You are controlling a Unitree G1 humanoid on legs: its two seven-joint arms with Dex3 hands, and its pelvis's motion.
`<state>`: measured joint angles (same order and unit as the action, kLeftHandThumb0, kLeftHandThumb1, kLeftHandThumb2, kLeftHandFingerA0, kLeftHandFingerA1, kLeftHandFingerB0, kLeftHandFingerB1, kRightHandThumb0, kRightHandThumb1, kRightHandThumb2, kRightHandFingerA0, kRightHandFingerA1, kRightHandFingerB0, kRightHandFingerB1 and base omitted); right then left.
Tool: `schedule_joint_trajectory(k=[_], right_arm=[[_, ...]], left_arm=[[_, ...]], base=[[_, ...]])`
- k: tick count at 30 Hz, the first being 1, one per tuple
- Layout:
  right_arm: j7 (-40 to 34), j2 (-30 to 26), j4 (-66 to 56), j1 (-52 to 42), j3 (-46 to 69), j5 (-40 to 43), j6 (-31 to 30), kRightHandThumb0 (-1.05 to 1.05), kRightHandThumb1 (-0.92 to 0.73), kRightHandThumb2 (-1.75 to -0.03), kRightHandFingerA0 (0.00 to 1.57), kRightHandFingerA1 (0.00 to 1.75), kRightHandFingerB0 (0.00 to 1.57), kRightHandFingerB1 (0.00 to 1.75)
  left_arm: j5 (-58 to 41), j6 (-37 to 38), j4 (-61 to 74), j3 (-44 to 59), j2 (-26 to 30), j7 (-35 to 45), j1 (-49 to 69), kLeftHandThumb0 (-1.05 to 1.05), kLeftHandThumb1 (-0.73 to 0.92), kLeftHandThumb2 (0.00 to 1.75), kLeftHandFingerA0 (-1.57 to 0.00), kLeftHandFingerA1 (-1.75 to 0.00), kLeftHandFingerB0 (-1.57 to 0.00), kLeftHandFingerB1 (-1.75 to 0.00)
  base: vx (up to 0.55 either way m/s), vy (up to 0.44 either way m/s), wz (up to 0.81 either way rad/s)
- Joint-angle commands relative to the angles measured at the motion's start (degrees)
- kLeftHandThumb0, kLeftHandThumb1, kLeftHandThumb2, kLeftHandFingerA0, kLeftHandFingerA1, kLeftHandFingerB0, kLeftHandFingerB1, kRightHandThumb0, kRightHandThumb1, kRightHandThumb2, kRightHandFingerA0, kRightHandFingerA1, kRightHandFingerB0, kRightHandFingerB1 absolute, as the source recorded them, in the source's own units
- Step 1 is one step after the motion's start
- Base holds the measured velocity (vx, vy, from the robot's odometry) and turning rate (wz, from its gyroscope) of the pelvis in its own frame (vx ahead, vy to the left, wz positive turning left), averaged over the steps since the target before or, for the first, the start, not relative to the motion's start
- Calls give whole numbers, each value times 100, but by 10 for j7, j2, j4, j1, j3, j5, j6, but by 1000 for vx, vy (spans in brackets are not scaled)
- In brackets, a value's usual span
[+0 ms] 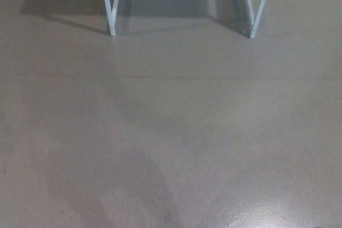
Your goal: The robot walk towards a table in front and pick up a black pencil case on the left hand side and put the pencil case into a small container on the right hand side
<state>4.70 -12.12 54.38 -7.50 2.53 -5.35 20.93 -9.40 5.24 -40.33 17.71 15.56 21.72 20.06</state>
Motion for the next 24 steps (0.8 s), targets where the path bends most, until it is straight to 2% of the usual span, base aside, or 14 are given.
schedule_joint_trajectory(k=[1, 2, 3, 5, 7, 10, 11, 13, 14, 16, 17, 18, 19, 24], right_arm=[[6, -14, 9, -12, -3, -3, 26, -27, -55, -56, 56, 43, 40, 37], [8, -15, 11, -12, -5, -3, 28, -27, -55, -56, 56, 43, 40, 37], [3, -15, 19, -8, -7, -7, 28, -28, -54, -56, 56, 44, 40, 37], [2, -17, 16, -11, -9, -7, 28, -35, -46, -68, 52, 51, 37, 44], [4, -17, 18, -8, -8, -4, 27, -28, -54, -56, 57, 44, 40, 37], [2, -18, 26, 6, -10, -6, 28, -37, -46, -69, 53, 51, 37, 45], [4, -18, 26, 6, -10, -5, 29, -29, -54, -56, 58, 43, 41, 37], [1, -18, 24, 5, -10, -5, 27, -29, -54, -57, 58, 43, 41, 37], [2, -17, 23, 5, -10, -4, 26, -37, -45, -69, 54, 52, 37, 45], [9, -20, 24, 11, -8, -1, 26, -31, -54, -56, 58, 43, 40, 36], [11, -20, 25, 8, -9, -1, 26, -38, -46, -69, 52, 51, 35, 44], [13, -20, 25, 8, -9, 0, 26, -37, -46, -69, 51, 51, 35, 44], [14, -20, 29, 9, -8, 0, 29, -37, -45, -69, 52, 51, 35, 44], [6, -19, 38, 11, -11, -7, 31, -29, -55, -57, 58, 44, 41, 37]], left_arm=[[15, 63, -29, -10, 14, 4, 7, -9, 47, 88, -22, -52, -12, -46], [14, 66, -32, -10, 14, 4, 7, -9, 47, 88, -22, -52, -12, -46], [14, 66, -38, -12, 16, 5, 4, -14, 65, 61, -30, -35, -22, -31], [13, 73, -45, -15, 14, 3, 4, -14, 65, 61, -28, -35, -22, -31], [10, 73, -46, -15, 13, 3, 3, -12, 66, 61, -28, -35, -23, -31], [11, 81, -72, -17, 17, 0, -19, -14, 65, 61, -28, -36, -22, -31], [9, 80, -73, -16, 17, 2, -20, -13, 66, 61, -27, -35, -22, -31], [3, 74, -71, -14, 15, 3, -20, -11, 66, 61, -28, -35, -22, -30], [-1, 67, -53, -13, 12, 5, -12, -10, 67, 61, -28, -35, -22, -30], [-5, 68, -52, -10, 8, 5, -14, -8, 67, 61, -27, -35, -21, -30], [-8, 66, -44, -8, 5, 4, -6, -8, 68, 61, -27, -36, -22, -30], [-4, 68, -41, -10, 5, 0, -3, -7, 48, 89, -20, -51, -13, -46], [-3, 67, -41, -12, 6, 4, -4, -10, 68, 61, -27, -35, -21, -30], [-5, 79, -68, -8, 8, 4, -13, -11, 66, 61, -27, -36, -22, -30]], base=[[0, 0, 0], [0, 0, 0], [17, 4, 8], [-21, -26, 12], [-47, -43, -3], [41, 43, -5], [62, 147, -6], [70, 199, -14], [186, 268, -37], [198, 486, -28], [218, 579, -11], [222, 340, -5], [252, 243, 0], [218, 80, 7]])
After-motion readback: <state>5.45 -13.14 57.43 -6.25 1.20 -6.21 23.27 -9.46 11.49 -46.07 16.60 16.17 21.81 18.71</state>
